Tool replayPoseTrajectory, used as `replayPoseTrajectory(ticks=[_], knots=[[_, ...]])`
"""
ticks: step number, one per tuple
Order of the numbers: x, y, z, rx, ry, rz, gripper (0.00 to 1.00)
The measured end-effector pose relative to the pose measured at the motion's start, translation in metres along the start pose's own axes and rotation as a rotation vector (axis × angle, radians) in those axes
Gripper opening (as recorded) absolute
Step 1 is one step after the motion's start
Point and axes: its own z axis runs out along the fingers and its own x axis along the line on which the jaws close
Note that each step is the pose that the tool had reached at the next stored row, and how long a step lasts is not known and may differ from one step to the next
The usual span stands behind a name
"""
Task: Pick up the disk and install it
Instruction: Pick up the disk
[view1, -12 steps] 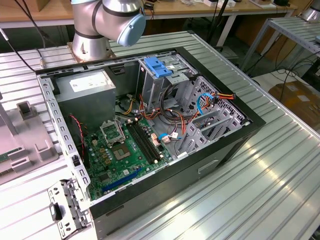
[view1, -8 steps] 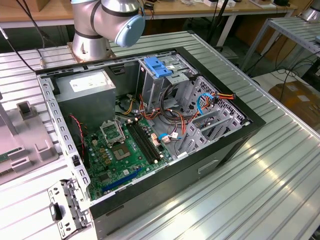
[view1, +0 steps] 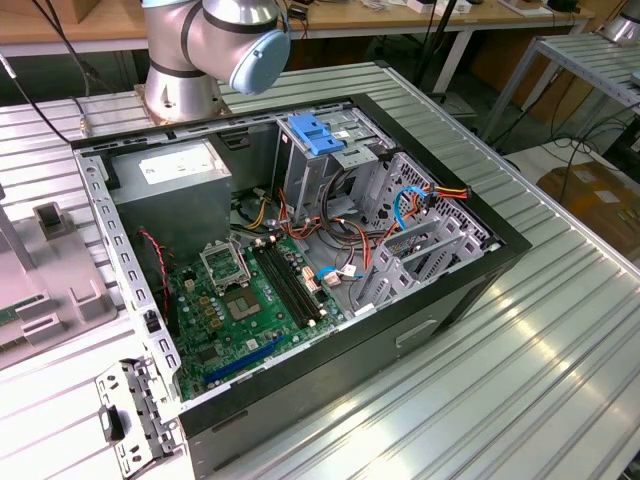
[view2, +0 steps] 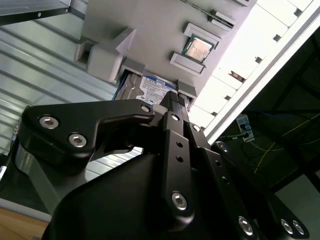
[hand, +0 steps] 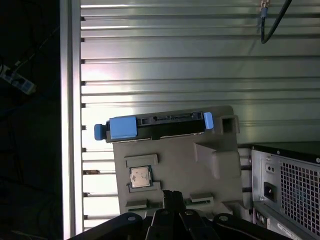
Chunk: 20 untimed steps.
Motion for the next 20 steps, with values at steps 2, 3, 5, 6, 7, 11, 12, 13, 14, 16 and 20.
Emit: replayPoseTrajectory(ticks=[2,3,5,6,7,11,12,13,14,16,20], knots=[[0.0000,0.0000,0.0000,-0.0001,0.0001,-0.002,0.11],[0.0000,0.0001,0.0000,-0.0002,0.0003,-0.009,0.11],[0.0000,0.0001,0.0000,-0.0005,0.0006,-0.020,0.11],[0.0000,0.0000,0.0000,-0.0008,0.0009,-0.033,0.11],[0.0000,0.0000,0.0000,-0.0011,0.0012,-0.045,0.11],[0.0000,0.0000,0.0000,-0.0023,0.0025,-0.091,0.11],[0.0000,0.0000,0.0000,-0.0028,0.0032,-0.111,0.11],[0.0000,0.0000,0.0000,-0.0032,0.0035,-0.127,0.11],[0.0000,0.0000,0.0000,-0.0035,0.0039,-0.137,0.11],[0.0000,0.0000,0.0000,-0.0039,0.0043,-0.156,0.11],[0.0000,0.0000,0.0000,-0.0048,0.0053,-0.188,0.11]])
